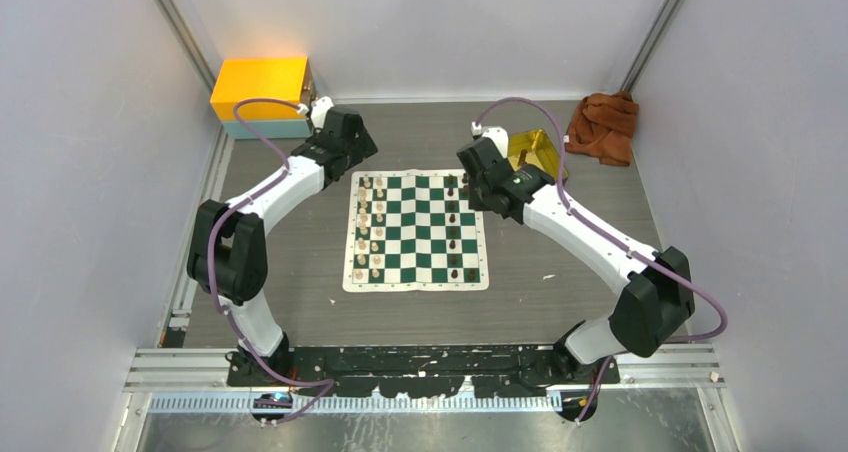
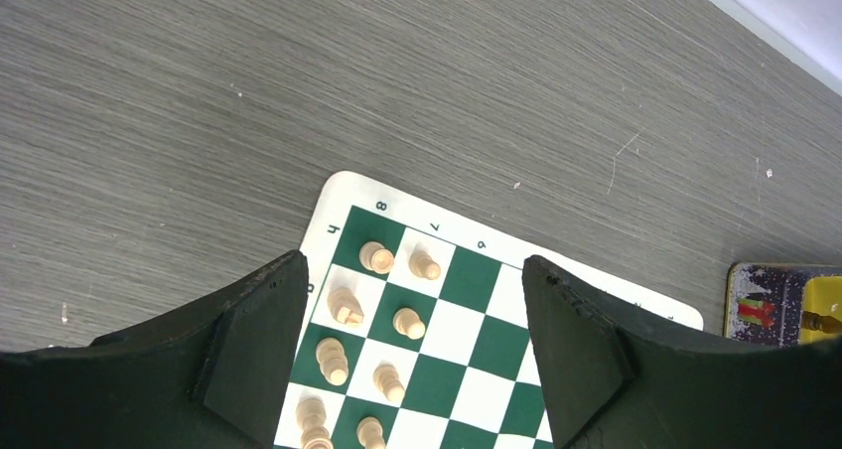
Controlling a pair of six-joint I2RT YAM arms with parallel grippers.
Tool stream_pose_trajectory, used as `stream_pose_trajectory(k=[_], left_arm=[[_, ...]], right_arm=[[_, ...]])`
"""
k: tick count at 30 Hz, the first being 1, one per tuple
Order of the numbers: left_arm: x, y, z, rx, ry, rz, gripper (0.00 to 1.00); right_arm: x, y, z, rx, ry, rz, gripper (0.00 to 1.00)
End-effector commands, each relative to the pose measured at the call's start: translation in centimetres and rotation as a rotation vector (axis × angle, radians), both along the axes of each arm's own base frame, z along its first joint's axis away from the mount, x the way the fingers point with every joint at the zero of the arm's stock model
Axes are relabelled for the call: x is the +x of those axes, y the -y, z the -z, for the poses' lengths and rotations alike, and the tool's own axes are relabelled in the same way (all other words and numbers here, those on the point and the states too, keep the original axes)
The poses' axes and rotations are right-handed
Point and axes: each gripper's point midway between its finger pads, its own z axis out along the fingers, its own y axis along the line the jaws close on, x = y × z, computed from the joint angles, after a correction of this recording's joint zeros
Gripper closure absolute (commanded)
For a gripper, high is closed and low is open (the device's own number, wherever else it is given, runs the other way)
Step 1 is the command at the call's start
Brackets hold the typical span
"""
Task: Set up the chess pieces on the board
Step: Place the chess piece on the chessboard.
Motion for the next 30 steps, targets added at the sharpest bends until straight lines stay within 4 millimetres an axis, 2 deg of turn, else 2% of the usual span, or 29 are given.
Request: stream_pose_trajectory(k=[1,12,30], left_arm=[[0.7,0.0,-3.2,-0.025,0.097,-0.014,0.21],[0.6,0.0,-2.9,-0.021,0.089,-0.009,0.2],[0.8,0.0,-2.3,-0.009,0.078,-0.006,0.2]], right_arm=[[-1.2,0.4,-0.3,0.028,0.038,0.032,0.99],[-2.0,0.5,3.8,0.018,0.022,0.027,0.99],[-0.6,-0.7,8.6,-0.008,0.007,-0.003,0.99]])
